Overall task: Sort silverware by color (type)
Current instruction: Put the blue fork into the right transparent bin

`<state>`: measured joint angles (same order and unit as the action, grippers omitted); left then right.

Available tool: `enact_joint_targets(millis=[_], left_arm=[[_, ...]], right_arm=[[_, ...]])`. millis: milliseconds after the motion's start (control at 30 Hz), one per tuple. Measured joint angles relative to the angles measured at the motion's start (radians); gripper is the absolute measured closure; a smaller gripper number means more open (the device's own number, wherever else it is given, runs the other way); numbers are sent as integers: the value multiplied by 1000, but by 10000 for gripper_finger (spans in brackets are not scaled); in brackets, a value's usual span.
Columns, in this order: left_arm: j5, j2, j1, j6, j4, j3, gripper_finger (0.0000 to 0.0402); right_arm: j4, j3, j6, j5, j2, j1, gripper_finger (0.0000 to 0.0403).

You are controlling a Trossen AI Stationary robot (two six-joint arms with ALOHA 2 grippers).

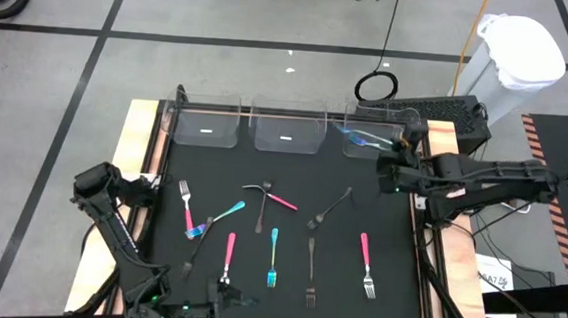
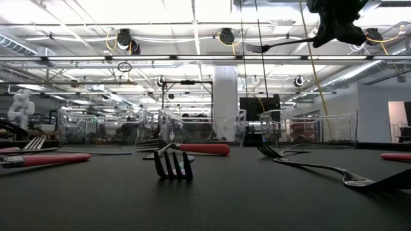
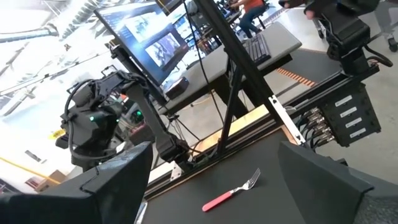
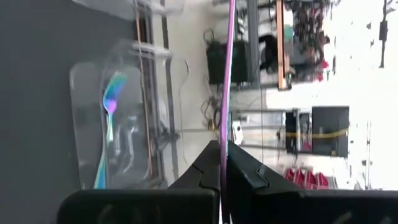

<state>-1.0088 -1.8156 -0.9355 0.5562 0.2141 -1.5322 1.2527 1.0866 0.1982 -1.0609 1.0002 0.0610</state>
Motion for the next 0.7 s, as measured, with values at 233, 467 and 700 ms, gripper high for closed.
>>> enact_joint_targets(millis=[233,467,700], left_arm=[[0,-1,0,-1,-23,0,54],[0,-1,0,-1,-22,0,54],[0,-1,0,-2,-22,0,54]], right_arm=[[13,-86,59,48,-3,-126,402],[-168,-280,241,44,-3,-278,402],[-394,-378,414,153,-4,-411,402]])
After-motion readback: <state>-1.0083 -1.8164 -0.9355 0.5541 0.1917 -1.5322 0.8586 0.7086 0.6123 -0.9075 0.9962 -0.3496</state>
